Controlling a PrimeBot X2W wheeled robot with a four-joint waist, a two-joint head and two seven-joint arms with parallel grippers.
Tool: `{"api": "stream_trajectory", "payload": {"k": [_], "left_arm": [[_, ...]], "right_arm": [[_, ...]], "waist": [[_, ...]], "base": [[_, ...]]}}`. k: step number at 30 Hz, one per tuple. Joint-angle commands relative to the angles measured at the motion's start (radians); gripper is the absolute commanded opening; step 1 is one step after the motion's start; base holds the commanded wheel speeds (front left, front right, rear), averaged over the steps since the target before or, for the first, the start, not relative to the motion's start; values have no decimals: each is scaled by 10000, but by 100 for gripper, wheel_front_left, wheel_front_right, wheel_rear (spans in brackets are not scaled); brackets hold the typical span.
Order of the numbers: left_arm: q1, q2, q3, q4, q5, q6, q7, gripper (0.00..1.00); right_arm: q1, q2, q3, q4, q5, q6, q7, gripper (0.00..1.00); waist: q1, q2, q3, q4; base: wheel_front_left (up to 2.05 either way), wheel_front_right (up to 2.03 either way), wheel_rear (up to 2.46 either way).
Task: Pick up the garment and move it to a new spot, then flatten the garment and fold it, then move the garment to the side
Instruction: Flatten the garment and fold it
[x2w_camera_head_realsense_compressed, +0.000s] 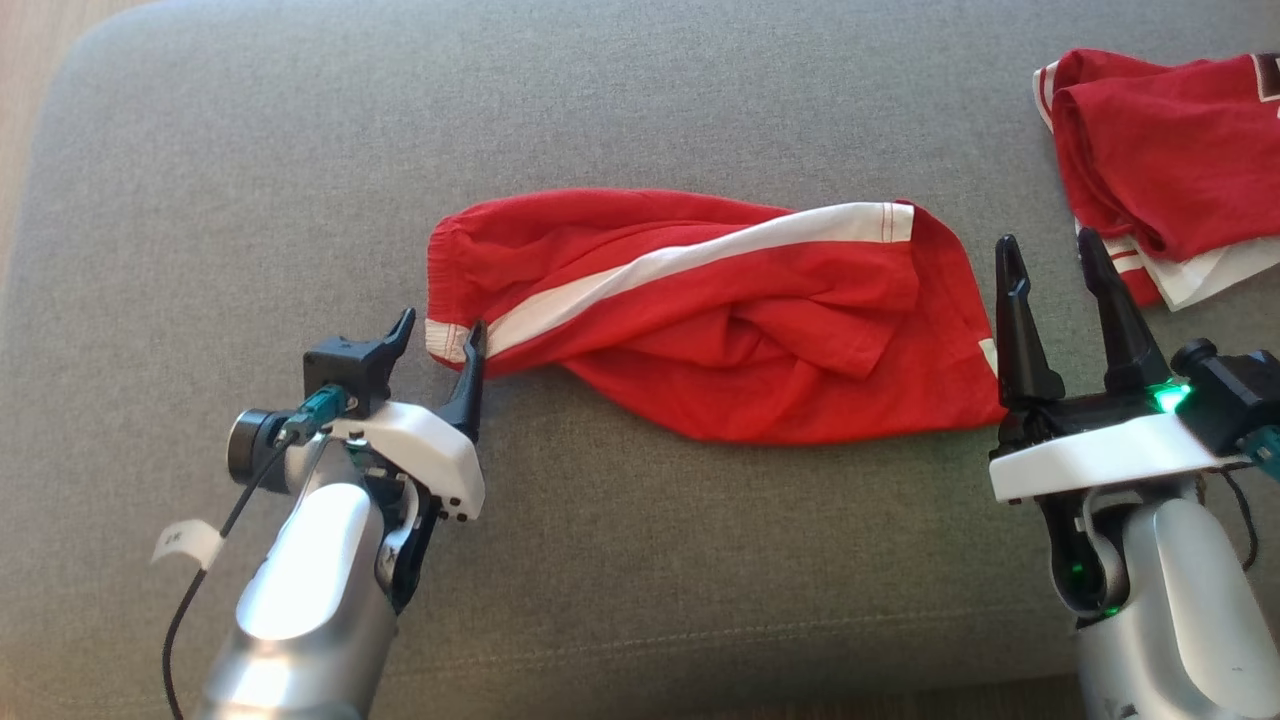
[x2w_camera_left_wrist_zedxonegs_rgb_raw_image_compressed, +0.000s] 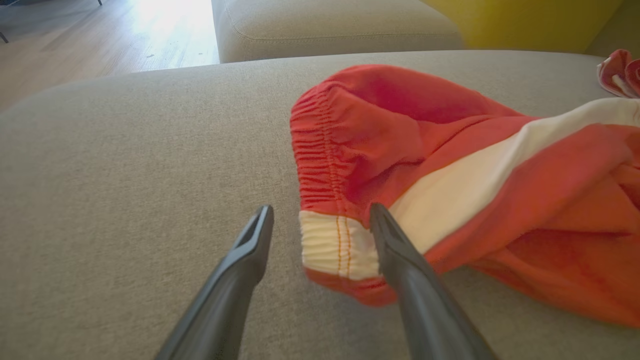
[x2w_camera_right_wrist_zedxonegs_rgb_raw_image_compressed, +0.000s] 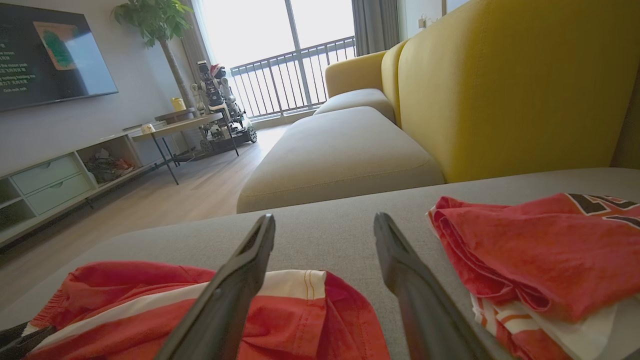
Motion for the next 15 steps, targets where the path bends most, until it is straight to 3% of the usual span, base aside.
{"api": "stream_trajectory", "payload": {"k": [1,2,4,9,15], "left_arm": [[-403,270,259,-170,-52,-45,5,93],[-411,262,234,-122,-73,-70,29,45],[-425,245,191,-52,-115,-111,54,0],[-404,229,121,-41,-151,-83,19,0],[-268,216,111,-976,-227,-72,-125,0]], "right_arm": [[-198,36,215,-263,66,-4,-63,100],[-186,36,201,-257,63,-4,-63,100],[-162,36,179,-244,55,-4,-63,100],[-102,36,189,-199,27,-4,-63,100],[-171,36,129,104,-22,-4,-63,100]], "waist": [[0,0,-34,0],[0,0,-58,6],[0,0,-108,30],[0,0,-229,122],[0,0,-322,333]], "base": [[0,0,0],[0,0,0],[0,0,0],[0,0,0],[0,0,0]]}}
